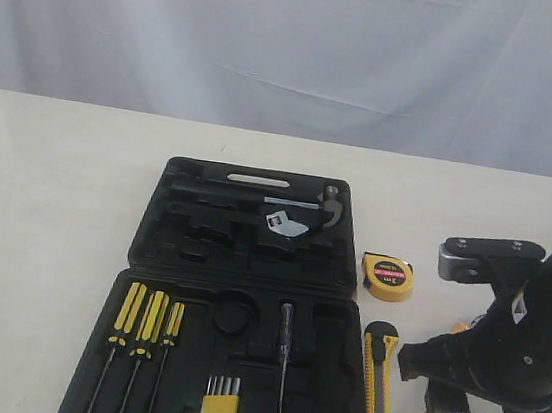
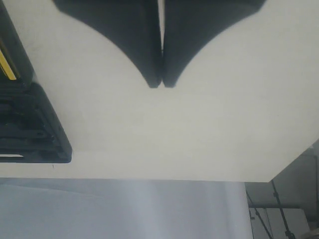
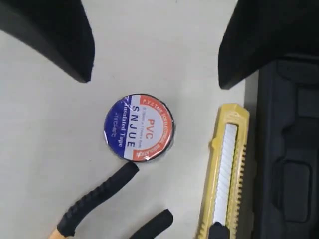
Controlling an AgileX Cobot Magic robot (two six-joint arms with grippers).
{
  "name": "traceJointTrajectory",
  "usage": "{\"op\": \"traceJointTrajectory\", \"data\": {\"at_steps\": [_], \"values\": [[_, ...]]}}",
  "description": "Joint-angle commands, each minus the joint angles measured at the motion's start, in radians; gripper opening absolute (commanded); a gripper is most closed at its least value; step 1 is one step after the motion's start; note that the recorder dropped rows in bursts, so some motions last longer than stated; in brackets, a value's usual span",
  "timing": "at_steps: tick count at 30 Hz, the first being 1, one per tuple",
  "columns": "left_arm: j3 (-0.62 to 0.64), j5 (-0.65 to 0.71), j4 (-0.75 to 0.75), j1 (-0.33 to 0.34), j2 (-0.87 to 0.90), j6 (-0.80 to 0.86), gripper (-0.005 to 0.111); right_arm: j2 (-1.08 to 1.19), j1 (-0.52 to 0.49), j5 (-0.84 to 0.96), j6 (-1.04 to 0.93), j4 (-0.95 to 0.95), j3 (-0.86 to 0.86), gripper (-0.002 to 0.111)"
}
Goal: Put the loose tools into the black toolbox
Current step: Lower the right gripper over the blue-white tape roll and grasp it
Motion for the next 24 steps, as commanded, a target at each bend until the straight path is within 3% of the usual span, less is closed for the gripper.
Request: {"op": "traceJointTrajectory", "data": {"at_steps": [1,13,19,24], "values": [[0.003,-0.005,0.000,-0.005,-0.001,-0.006,0.000,0.082,0.000,-0.069,0.005,-0.012,0.005,0.067],[0.003,-0.005,0.000,-0.005,-0.001,-0.006,0.000,0.142,-0.004,-0.156,-0.001,-0.013,0.005,0.067],[0.003,-0.005,0.000,-0.005,-0.001,-0.006,0.000,0.142,-0.109,-0.137,-0.086,0.014,0.005,0.067],[0.003,-0.005,0.000,-0.005,-0.001,-0.006,0.000,0.142,-0.161,-0.117,-0.261,0.188,0.005,0.067]]}}
